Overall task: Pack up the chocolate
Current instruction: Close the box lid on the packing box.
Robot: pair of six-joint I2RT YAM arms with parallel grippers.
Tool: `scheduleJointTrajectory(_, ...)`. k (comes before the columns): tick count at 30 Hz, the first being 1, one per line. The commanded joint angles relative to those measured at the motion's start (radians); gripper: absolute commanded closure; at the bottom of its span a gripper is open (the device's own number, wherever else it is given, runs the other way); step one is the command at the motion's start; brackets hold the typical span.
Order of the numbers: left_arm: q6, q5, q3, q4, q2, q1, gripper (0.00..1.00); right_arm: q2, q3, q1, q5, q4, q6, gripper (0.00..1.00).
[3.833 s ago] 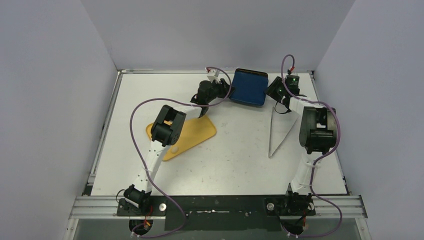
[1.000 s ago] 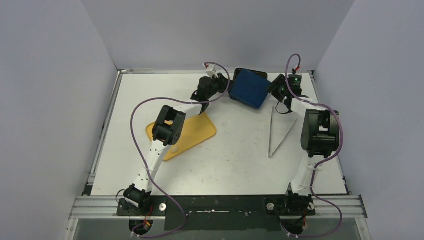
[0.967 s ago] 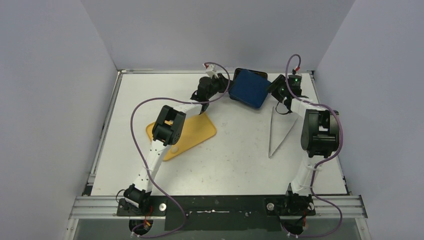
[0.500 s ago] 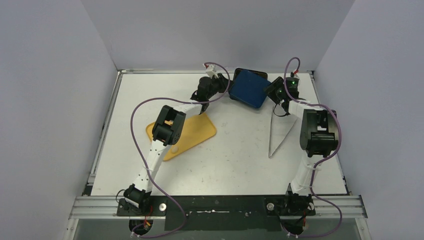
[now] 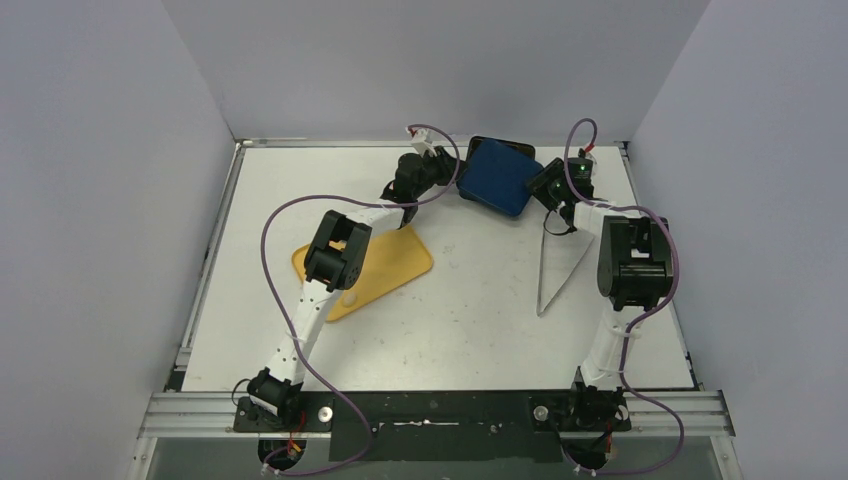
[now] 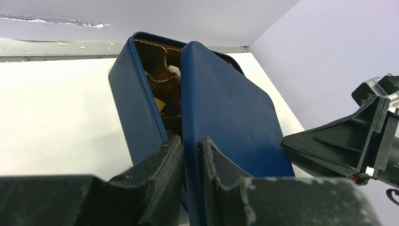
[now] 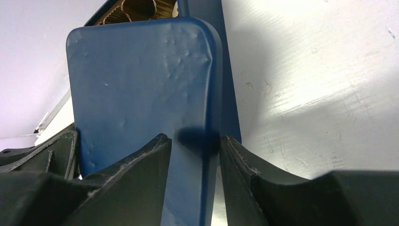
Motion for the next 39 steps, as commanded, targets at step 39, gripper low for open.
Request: scheduleJointTrajectory(39,0.017,-0.013,0.075,0.079,-0.026,-0.016,0.8,0.077,0.249,0.002,-0.02,0.04,-0.104,0.65)
